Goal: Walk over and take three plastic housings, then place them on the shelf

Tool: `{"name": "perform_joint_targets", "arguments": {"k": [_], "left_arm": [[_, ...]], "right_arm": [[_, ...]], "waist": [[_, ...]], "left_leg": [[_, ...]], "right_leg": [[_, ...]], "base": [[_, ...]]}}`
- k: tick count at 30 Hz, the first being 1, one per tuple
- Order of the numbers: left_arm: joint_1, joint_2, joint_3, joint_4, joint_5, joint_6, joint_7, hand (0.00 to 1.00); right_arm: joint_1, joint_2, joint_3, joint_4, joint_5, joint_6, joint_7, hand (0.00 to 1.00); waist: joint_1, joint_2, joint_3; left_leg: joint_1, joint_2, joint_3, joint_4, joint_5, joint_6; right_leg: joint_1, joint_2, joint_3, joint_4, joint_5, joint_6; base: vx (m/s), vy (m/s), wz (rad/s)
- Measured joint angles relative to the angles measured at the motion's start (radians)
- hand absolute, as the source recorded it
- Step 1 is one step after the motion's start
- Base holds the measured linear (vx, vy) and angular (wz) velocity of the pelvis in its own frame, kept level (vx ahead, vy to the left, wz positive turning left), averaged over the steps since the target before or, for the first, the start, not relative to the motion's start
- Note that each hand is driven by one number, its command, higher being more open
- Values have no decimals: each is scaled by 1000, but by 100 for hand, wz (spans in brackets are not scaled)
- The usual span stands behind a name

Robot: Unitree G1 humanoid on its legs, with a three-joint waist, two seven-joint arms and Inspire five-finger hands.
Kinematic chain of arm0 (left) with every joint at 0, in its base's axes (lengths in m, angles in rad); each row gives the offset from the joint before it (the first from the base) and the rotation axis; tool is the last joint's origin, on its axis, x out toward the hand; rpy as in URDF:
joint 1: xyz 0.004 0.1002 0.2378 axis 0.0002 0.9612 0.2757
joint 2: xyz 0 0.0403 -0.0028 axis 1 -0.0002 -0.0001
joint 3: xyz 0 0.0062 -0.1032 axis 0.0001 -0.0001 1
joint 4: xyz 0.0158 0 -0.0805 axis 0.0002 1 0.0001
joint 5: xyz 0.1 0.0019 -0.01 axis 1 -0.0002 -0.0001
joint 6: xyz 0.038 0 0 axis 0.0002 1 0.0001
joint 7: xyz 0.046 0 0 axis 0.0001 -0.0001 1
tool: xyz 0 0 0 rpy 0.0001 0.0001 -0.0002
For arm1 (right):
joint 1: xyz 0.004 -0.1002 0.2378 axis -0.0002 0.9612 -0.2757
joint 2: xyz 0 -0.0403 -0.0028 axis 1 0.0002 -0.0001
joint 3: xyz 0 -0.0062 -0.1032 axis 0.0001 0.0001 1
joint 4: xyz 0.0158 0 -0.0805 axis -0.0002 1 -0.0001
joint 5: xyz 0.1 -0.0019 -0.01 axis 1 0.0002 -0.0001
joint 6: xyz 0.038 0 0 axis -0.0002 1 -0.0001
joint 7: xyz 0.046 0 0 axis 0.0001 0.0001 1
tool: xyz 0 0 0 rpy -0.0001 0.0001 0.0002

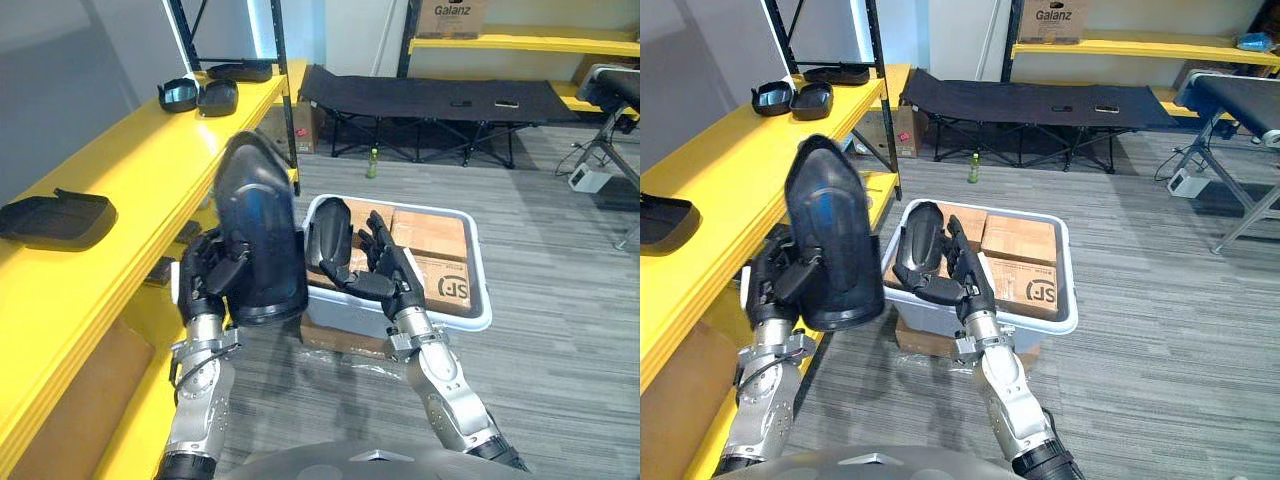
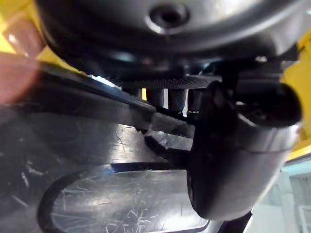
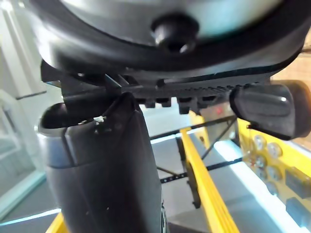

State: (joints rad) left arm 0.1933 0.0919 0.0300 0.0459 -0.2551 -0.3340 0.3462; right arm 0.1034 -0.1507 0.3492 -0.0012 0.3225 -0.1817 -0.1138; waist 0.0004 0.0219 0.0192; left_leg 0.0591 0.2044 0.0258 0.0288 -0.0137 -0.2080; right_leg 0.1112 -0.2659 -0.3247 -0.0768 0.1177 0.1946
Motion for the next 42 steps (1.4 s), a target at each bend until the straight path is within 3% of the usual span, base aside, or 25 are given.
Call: {"name": "perform_joint_targets", "arguments": {"k": [6,12,16,20,27,28,29,31,32,33,35,39,42], "left_arm": [[3,-16,104,0,130,-39,162,0],[10,-18,168,-1,140,-61,257,0],[21,-51,196,-34,133,-87,273,0],[85,-120,192,-176,104,-124,244,0],[155,-142,211,-326,13,-143,183,0],[161,-149,225,-331,-25,-143,157,0],[161,-149,228,-331,-49,-143,134,0],[160,-149,226,-331,-93,-144,81,0],[167,-150,214,-331,-137,-145,32,0],[171,-154,210,-331,-152,-145,-5,0],[171,-154,210,-339,-164,-148,-39,0],[170,-135,166,-383,-188,-148,-137,0],[166,-91,78,-391,-197,-148,-221,0]], "right_arm": [[24,-8,-20,29,9,19,2,100],[129,-8,-150,86,12,29,20,100],[139,-1,-205,85,48,15,52,100],[117,14,-188,83,40,-5,60,100],[18,30,-87,97,-25,-56,62,100],[-7,30,-82,108,-62,-70,62,100],[-16,30,-84,108,-81,-76,59,100],[-26,26,-92,108,-83,-88,56,100],[-35,12,-96,108,-83,-91,54,100],[-43,-6,-100,108,-83,-92,53,100],[-51,-1,-103,109,-84,-92,54,100],[-69,44,-83,108,-112,-92,37,100],[-75,45,-69,108,-108,-95,38,100]], "waist": [[8,-6,4],[21,-27,19],[18,-39,23],[28,-41,27],[96,-32,44],[108,-27,47],[108,-27,49],[101,-32,52],[110,-25,62],[119,-14,72],[149,-21,83],[159,-52,102],[144,-48,105]], "left_leg": [[0,1,-2,0,0,0],[-4,1,-1,-1,-2,-3],[-7,1,0,1,-5,-3],[-22,1,-31,6,-5,-2],[-76,-11,-185,40,4,-4],[-104,-16,-200,36,23,10],[-133,-15,-195,33,34,44],[-165,19,-94,18,75,107],[-185,34,-39,6,122,112],[-195,32,-31,-8,166,80],[-194,14,-35,-33,187,39],[-193,-30,-35,-48,197,46],[-195,-40,-54,-53,214,51]], "right_leg": [[2,0,-2,0,-3,-3],[-4,0,-3,0,-6,-6],[-5,0,-4,0,-6,-6],[6,2,-35,0,-9,-3],[94,12,-194,18,-54,6],[110,11,-248,35,-78,3],[120,11,-299,49,-99,0],[135,12,-383,75,-121,3],[148,12,-424,93,-130,7],[167,11,-448,97,-134,13],[171,-3,-450,97,-137,17],[153,-59,-442,164,-170,-15],[126,-80,-386,238,-198,-45]], "base": [[0,0,0],[-1,3,-1],[0,1,1],[8,9,21],[6,-12,68],[-21,-43,121],[-27,-48,141],[-2,-37,151],[29,13,163],[29,48,116],[21,79,52],[4,60,18],[-31,31,17]]}}
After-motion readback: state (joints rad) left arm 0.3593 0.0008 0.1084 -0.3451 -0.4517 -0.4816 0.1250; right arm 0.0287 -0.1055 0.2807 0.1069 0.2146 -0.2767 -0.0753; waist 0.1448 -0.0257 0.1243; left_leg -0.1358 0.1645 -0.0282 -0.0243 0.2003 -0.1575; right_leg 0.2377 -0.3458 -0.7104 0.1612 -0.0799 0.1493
